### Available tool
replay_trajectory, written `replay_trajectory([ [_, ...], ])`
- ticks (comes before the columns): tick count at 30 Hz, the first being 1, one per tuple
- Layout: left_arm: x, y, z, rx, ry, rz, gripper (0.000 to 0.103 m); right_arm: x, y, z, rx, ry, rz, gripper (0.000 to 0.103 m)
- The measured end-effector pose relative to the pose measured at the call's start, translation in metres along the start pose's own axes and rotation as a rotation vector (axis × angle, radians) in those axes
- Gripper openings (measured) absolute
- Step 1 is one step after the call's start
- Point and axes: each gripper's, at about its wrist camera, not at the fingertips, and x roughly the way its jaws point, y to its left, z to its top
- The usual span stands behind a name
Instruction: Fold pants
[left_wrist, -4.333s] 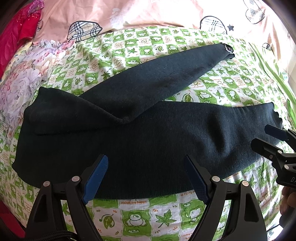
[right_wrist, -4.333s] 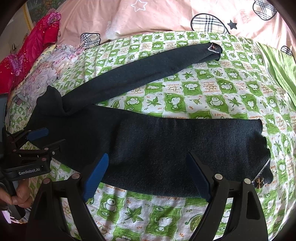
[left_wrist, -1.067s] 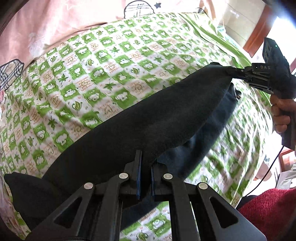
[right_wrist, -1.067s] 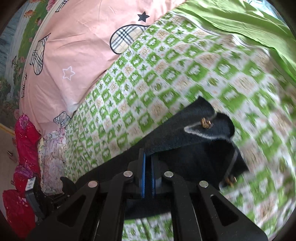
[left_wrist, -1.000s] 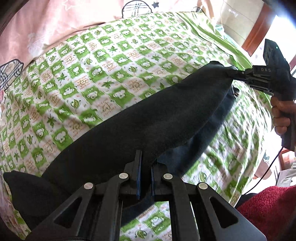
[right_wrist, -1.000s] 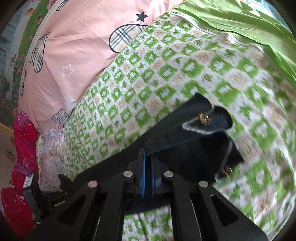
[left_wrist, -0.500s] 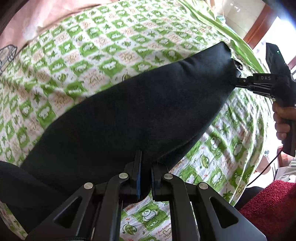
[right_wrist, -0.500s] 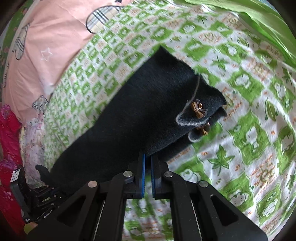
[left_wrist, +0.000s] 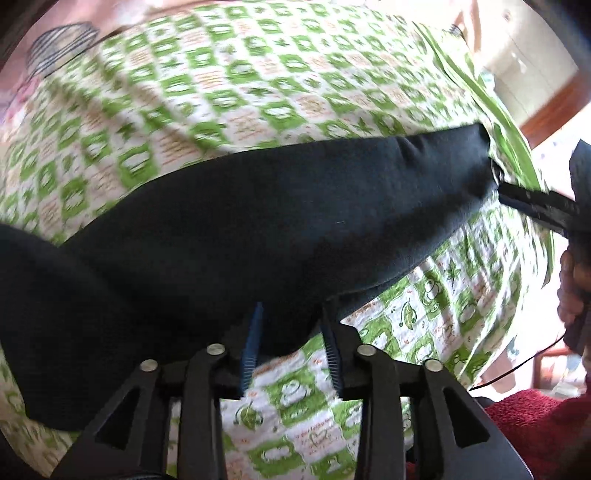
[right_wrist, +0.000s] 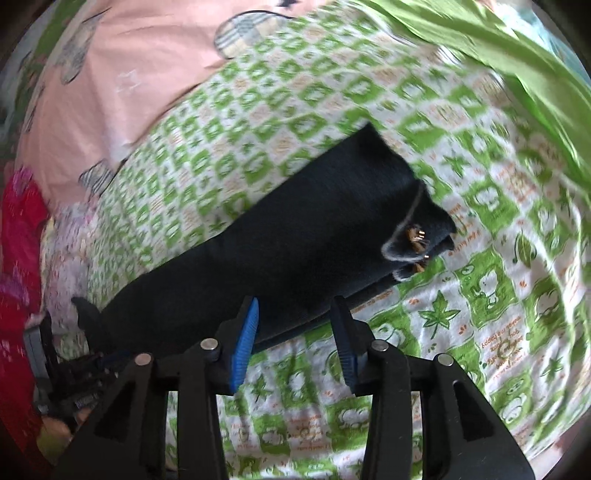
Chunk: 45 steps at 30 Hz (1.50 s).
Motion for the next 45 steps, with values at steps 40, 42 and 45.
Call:
replay_trajectory([
  [40,-0.038,0.197,0.027,-0.772,0.045,0.338,0.022,0.149,0.288,-0.085,-0.892,0.325,0.38,0.042],
  [42,-0.038,0.2,0.021,-0.767,0.026,0.302,0.014,0.156,0.29,-0.085,-0.904,0.333,0.374,0.042],
  [45,-0.044,0.196,0.015,-0.747,-0.012,0.29,0.008,0.158,0.298,-0.093,-0.965,0.345,0.382,0.017],
])
